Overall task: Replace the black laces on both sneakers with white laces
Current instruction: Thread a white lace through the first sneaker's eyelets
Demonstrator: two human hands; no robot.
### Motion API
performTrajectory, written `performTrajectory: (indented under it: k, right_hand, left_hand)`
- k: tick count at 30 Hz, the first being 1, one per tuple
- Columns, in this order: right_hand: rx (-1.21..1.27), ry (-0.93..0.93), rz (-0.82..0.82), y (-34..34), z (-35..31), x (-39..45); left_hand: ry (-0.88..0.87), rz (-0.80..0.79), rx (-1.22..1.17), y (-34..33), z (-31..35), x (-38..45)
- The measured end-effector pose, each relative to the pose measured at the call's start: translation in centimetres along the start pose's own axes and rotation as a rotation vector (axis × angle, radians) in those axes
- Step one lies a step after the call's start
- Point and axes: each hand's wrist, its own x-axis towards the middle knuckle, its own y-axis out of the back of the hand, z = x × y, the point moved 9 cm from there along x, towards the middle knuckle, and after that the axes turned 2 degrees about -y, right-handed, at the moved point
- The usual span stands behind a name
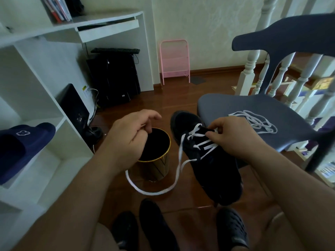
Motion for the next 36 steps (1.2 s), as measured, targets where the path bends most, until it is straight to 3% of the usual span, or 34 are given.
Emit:
performTrajectory:
  k: [4, 7, 14, 18, 23, 28, 36]
  right_hand:
    - [0.050, 0.029, 0.068, 0.6, -0.9, -0.2]
    - [0.124, 0.037, 0.022, 0.0, -1.9, -0.3]
    - [0.565, -0.179, -0.207, -3.5, -1.9, -1.3]
    - [0.829, -0.249, -0.315, -5.0, -2.7, -2.0]
    - [1.025, -0.311, -0.373, -5.4, -3.2, -2.4]
    - [1.193, -0.350, -0.439, -5.4, -3.9, -3.0]
    - [1.331, -0.285, -0.574, -4.6, -4.7, -3.6]
  left_hand:
    - [0.136, 0.052, -0.187, -1.0, -0.4, 0.2]
    - [0.143, 0.015, -0.314, -2.2, 0.5, 0.4]
    - [0.115, 0.183, -0.161, -1.4, 0.9, 0.6]
    - [-0.074, 0.277, -0.044, -1.2, 3.1, 0.5]
    - [-0.144, 0.254, 0.013, -2.3, 4.1, 0.4]
    - [-0.055, 0.219, 0.062, -2.6, 3.4, 1.1]
    - [-0.127, 0.246, 0.156, -1.9, 4.5, 1.3]
